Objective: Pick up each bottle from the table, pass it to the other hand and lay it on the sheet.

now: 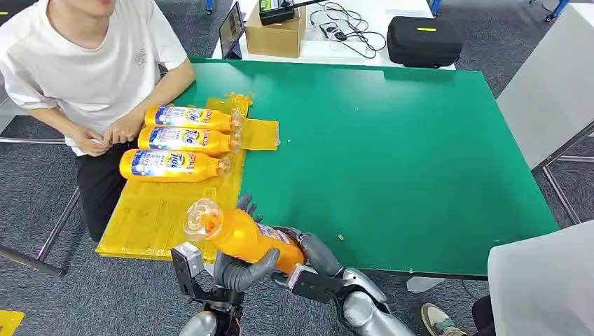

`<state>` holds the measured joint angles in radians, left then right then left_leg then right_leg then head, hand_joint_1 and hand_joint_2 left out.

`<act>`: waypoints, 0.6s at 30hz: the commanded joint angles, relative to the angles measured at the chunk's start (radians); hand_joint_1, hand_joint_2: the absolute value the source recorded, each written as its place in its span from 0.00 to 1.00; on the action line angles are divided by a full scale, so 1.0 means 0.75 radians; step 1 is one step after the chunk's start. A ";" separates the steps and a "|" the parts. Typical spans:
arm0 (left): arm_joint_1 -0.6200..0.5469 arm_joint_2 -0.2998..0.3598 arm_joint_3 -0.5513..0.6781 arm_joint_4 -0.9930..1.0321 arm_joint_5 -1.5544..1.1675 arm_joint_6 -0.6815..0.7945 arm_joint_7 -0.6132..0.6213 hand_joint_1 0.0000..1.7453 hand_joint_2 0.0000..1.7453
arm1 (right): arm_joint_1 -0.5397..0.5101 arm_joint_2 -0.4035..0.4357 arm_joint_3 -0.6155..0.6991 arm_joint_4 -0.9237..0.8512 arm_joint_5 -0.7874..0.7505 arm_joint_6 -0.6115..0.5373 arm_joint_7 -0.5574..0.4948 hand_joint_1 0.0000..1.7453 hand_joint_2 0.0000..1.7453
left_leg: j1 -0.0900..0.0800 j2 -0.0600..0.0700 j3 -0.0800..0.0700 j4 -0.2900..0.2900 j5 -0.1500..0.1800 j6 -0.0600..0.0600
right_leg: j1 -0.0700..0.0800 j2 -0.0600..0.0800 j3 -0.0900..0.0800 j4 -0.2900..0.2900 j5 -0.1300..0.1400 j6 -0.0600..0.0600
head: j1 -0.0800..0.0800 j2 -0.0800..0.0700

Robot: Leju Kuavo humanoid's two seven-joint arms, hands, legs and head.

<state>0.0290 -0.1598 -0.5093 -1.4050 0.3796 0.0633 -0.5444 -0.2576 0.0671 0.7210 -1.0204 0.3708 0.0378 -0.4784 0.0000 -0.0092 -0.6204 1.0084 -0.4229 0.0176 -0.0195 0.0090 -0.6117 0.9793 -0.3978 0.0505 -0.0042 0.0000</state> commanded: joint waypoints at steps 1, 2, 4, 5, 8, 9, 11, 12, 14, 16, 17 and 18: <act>-0.084 0.004 -0.004 0.058 0.033 -0.036 0.016 1.00 1.00 | -0.030 0.001 0.114 0.104 -0.032 0.050 0.020 0.00 1.00 | 0.002 -0.002 0.007 -0.001 -0.002 -0.001 | 0.002 -0.004 0.008 -0.001 -0.003 -0.003 | 0.000 0.000; -0.080 0.004 -0.001 0.050 0.033 -0.036 0.016 1.00 1.00 | -0.030 0.005 0.112 0.104 -0.033 0.041 0.027 0.00 1.00 | 0.001 -0.002 0.006 -0.001 -0.002 -0.001 | 0.002 -0.003 0.007 -0.002 -0.002 -0.003 | 0.000 0.000; -0.075 0.006 0.005 0.039 0.041 -0.038 0.028 1.00 1.00 | -0.028 0.019 0.097 0.104 -0.050 0.019 0.041 0.00 1.00 | 0.002 -0.001 0.007 -0.001 -0.002 -0.002 | 0.002 -0.002 0.008 -0.001 -0.002 -0.003 | 0.001 0.000; -0.074 0.007 0.006 0.037 0.042 -0.039 0.028 1.00 1.00 | -0.026 0.023 0.091 0.102 -0.055 0.013 0.042 0.00 1.00 | 0.001 -0.001 0.005 -0.001 -0.001 -0.001 | 0.001 -0.002 0.005 -0.001 -0.002 -0.002 | 0.000 0.000; -0.070 0.009 0.011 0.035 0.058 -0.046 0.054 1.00 1.00 | -0.017 0.034 0.072 0.092 -0.070 -0.014 0.044 0.00 0.00 | 0.002 -0.001 0.005 -0.001 -0.002 -0.001 | 0.002 -0.002 0.007 -0.001 -0.002 -0.003 | 0.001 0.000; -0.065 0.006 0.021 0.034 0.123 -0.093 0.102 1.00 1.00 | -0.017 0.034 0.070 0.095 -0.072 -0.021 0.046 0.00 0.00 | 0.001 0.000 0.004 -0.001 -0.001 -0.001 | 0.001 -0.002 0.005 -0.001 -0.002 -0.002 | 0.000 0.000; -0.057 0.009 0.032 0.022 0.150 -0.115 0.120 1.00 1.00 | -0.022 0.039 0.065 0.127 -0.070 -0.031 0.054 0.00 0.00 | 0.001 -0.001 0.005 -0.001 -0.002 -0.001 | 0.002 -0.002 0.006 -0.001 -0.002 -0.003 | 0.001 0.000; -0.054 0.008 0.038 0.019 0.169 -0.128 0.135 1.00 1.00 | -0.024 0.042 0.062 0.141 -0.070 -0.032 0.053 0.00 0.00 | 0.001 0.000 0.004 -0.001 -0.001 -0.001 | 0.001 -0.002 0.005 -0.001 -0.001 -0.002 | 0.000 0.000; -0.051 0.009 0.047 0.011 0.169 -0.128 0.136 1.00 1.00 | -0.027 0.048 0.058 0.161 -0.068 -0.043 0.045 0.00 0.00 | 0.001 0.000 0.006 -0.001 -0.002 -0.001 | 0.002 -0.001 0.006 -0.001 -0.002 -0.002 | 0.001 0.000; -0.052 0.008 0.053 0.007 0.169 -0.127 0.136 1.00 1.00 | -0.028 0.049 0.055 0.167 -0.066 -0.048 0.041 0.00 0.00 | 0.001 0.001 0.008 -0.001 -0.003 -0.002 | 0.002 -0.001 0.009 -0.001 -0.003 -0.003 | 0.000 0.000; -0.053 0.007 0.055 0.009 0.169 -0.126 0.137 1.00 1.00 | -0.029 0.049 0.053 0.169 -0.065 -0.049 0.039 0.00 0.00 | 0.001 0.000 0.005 -0.001 -0.002 -0.001 | 0.002 -0.001 0.006 -0.001 -0.002 -0.003 | 0.001 0.000; -0.055 0.012 0.050 0.012 0.155 -0.117 0.140 1.00 1.00 | -0.028 0.049 0.050 0.168 -0.065 -0.050 0.039 0.00 0.00 | 0.000 -0.001 0.004 -0.001 -0.001 -0.001 | 0.001 -0.002 0.004 -0.001 -0.001 -0.002 | 0.000 0.000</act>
<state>0.0178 -0.1595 -0.4692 -1.4057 0.4998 -0.0179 -0.4509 -0.2576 0.0904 0.7458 -0.9918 0.3193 0.0088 -0.4475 0.0000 -0.0092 -0.6205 1.0084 -0.4228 0.0176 -0.0195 0.0089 -0.6115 0.9794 -0.3977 0.0505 -0.0042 0.0000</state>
